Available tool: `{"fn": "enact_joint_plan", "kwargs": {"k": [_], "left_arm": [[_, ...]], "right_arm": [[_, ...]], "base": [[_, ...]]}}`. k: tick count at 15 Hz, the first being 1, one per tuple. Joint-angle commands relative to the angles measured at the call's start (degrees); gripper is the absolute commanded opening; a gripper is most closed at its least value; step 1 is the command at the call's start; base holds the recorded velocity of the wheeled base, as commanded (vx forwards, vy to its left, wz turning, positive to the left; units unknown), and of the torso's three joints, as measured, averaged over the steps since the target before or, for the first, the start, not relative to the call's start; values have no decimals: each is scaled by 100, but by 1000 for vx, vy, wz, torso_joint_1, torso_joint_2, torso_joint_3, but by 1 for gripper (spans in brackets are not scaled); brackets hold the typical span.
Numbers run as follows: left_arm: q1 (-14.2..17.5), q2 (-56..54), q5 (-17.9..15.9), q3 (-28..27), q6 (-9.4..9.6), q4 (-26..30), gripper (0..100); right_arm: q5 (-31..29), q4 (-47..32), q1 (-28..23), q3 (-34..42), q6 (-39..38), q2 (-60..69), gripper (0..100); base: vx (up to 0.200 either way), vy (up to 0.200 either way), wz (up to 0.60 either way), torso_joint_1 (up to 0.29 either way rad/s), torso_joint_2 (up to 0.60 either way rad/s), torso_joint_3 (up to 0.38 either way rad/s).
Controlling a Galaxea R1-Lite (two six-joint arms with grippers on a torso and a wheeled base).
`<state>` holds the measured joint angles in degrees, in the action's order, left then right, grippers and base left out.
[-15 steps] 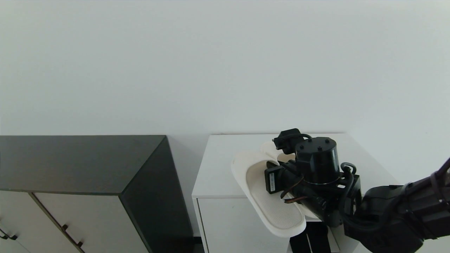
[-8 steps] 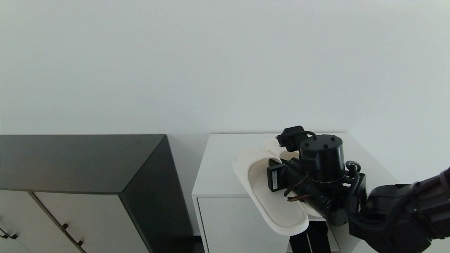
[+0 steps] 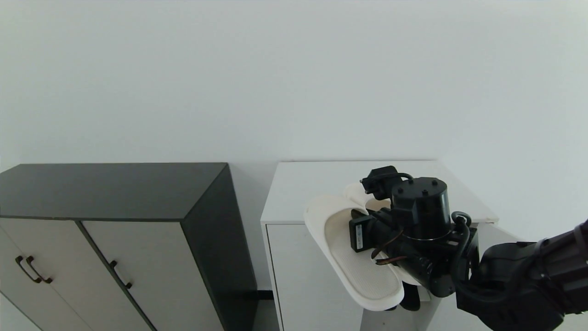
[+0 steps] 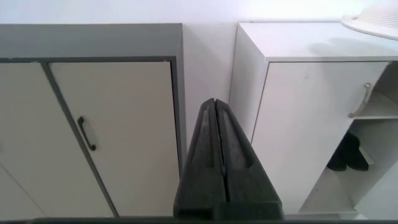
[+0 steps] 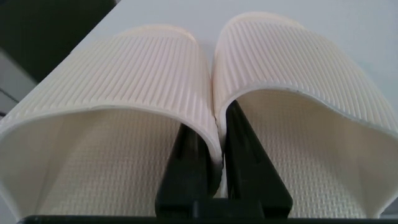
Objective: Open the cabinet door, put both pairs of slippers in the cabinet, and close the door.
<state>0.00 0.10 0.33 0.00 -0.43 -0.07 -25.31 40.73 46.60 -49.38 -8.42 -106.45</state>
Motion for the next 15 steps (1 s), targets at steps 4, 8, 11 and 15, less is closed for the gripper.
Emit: {"fn": "enact_joint_plan", "kwargs": {"k": [4, 8, 11, 15], "left_arm": [[0, -1, 2, 0, -1, -1, 0], [0, 8, 2, 0, -1, -1, 0], [0, 8, 2, 0, -1, -1, 0], [-9, -1, 2, 0, 8, -1, 0]], "right_arm": [[-9, 5, -2, 17, -1, -8, 0], [-9, 5, -2, 25, -10, -8, 0], [-9, 5, 7, 25, -10, -8, 0], [-9, 5, 7, 34, -10, 1, 0]], "base": [[0, 0, 0, 0, 0, 0], [0, 0, 0, 0, 0, 0], [0, 0, 0, 0, 0, 0], [0, 0, 0, 0, 0, 0]]}}
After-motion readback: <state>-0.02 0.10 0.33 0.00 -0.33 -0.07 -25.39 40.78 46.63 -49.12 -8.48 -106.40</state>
